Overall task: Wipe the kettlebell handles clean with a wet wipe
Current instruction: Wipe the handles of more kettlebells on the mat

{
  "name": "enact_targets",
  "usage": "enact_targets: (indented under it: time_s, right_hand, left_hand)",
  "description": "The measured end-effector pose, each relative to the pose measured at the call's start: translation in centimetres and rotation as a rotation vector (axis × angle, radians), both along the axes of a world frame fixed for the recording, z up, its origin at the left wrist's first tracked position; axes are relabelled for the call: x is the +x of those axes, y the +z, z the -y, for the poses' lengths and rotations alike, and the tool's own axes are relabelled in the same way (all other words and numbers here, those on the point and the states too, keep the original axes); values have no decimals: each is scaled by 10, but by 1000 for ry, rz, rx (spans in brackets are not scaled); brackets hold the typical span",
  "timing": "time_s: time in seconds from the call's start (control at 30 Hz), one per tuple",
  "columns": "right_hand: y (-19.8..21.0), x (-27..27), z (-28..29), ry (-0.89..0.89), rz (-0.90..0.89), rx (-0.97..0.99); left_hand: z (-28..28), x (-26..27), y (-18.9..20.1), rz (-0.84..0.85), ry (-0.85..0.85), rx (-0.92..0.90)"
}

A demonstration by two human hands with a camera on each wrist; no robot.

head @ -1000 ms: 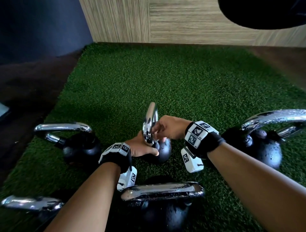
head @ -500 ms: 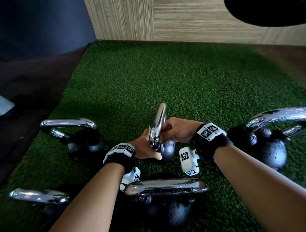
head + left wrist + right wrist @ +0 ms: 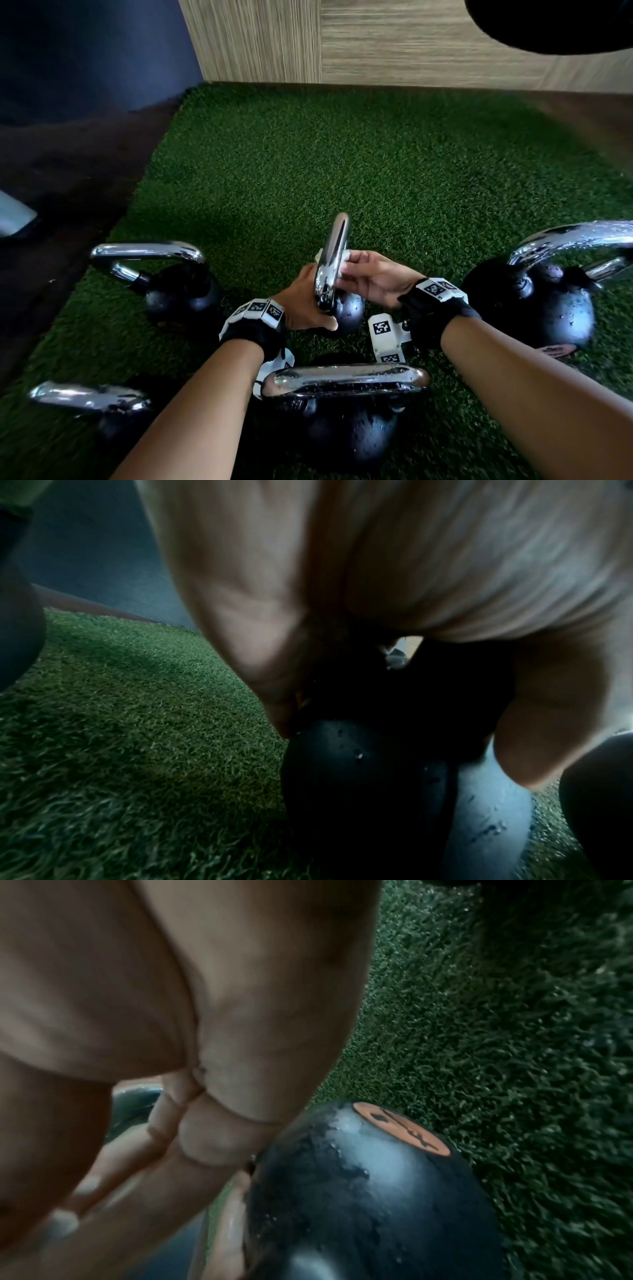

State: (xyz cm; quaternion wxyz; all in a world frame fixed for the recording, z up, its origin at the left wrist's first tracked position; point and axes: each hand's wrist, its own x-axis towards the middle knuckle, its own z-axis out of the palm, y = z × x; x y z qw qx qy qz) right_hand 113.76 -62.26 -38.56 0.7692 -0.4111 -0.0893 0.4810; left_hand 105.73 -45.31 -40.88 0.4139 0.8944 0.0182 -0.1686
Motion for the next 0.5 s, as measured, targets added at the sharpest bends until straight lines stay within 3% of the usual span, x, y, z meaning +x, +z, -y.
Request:
enact_targets:
  time_s: [0.1,0.2,0.33,0.43,0.5]
  right_hand:
    - [-7,-3,-3,-122,-79,71]
    - [-6,-4,-4,-136,-43,74]
    - [-1,6,-7,-314,-3,71]
    - [-1,14,-5,-365,152,-30]
    - [-2,18,-4,-375,383,-210]
  left_hand:
    - [0,-1,0,24,18,-31]
    - [0,-2,-2,52,12,-46]
    - [1,-4,-1,43,30,-50]
    - [2,-5,-1,38,42,-43]
    - [3,-6,-1,33,53,-23]
